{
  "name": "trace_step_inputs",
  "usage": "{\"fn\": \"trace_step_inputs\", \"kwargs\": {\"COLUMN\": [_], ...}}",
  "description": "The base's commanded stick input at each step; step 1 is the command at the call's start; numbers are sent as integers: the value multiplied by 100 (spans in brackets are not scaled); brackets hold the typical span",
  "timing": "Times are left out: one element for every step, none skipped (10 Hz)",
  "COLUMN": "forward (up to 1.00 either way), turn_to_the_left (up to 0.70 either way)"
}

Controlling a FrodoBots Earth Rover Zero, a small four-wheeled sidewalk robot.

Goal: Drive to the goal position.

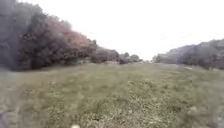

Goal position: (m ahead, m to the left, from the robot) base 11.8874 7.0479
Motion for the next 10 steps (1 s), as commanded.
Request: {"fn": "trace_step_inputs", "kwargs": {"forward": [70,70,70,70,70,70,70,70,70,70], "turn_to_the_left": [-35,-35,-22,-7,0,0,0,0,0,-35]}}
